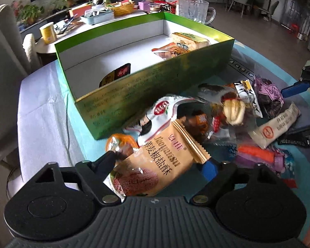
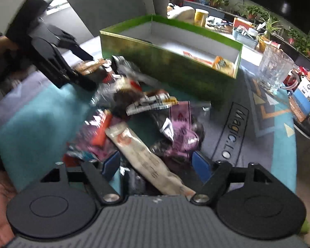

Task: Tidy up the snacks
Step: 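Grasp the tan wafer package with left tool while right tool grasps the white stick packet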

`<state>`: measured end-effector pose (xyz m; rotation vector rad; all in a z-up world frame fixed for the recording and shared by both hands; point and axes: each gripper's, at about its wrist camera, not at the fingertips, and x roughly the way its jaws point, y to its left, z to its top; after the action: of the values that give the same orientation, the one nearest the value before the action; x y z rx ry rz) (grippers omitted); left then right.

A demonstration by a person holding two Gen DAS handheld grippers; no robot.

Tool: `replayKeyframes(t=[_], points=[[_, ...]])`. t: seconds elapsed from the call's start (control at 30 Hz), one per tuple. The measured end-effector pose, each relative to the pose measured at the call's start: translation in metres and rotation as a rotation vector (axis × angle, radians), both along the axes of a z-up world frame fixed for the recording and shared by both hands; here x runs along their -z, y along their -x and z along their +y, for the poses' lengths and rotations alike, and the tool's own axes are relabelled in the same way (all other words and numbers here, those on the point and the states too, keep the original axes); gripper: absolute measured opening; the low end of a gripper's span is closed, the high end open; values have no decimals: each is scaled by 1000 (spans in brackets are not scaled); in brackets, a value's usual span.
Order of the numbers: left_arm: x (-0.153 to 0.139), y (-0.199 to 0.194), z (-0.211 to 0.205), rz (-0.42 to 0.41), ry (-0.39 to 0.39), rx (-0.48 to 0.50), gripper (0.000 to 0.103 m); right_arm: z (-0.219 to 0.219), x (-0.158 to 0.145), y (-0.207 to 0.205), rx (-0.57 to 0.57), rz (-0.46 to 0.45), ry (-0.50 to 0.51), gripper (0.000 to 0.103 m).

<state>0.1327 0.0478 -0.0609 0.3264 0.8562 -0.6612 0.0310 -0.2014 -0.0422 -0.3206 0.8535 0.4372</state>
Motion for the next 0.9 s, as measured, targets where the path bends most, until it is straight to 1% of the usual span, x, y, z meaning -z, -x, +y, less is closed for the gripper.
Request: replayKeyframes(t=[0.03,0.1,0.13,0.2,0.27,0.33,0.4,0.5,0.57,0.63,0.73,0.77,0.9], points=[[0,4,0,-3,-1,-5,78,-3,2,1,1,13,-4,56],[-1,15,0,-17,-14,-8,73,-9,5,3,7,24,-26,55],[-1,19,0,-19,-24,-9,73,-10,5,3,10,28,-37,55],[-1,28,0,-25,-34,-6,59,-15,7,1,21,37,-72,53],[-2,35,1,-23,-37,-15,59,-15,9,-1,12,67,-124,52],[-3,41,3,-16,-36,-29,59,-11,8,-3,9,71,-131,46],[-4,46,4,2,-37,-39,59,-7,6,-1,0,63,-131,34],[-7,51,6,30,-56,-67,59,-12,4,-2,21,80,-182,28],[-10,54,8,51,-55,-106,59,-17,1,-1,32,92,-230,23],[-16,57,11,57,-33,-137,60,-17,0,0,32,95,-257,21],[-24,63,17,48,6,-173,64,-12,-3,6,5,91,-277,20],[-25,66,19,44,11,-180,67,-10,-5,9,-6,90,-288,20],[-30,77,26,46,18,-204,67,-9,-8,9,-22,83,-312,20]])
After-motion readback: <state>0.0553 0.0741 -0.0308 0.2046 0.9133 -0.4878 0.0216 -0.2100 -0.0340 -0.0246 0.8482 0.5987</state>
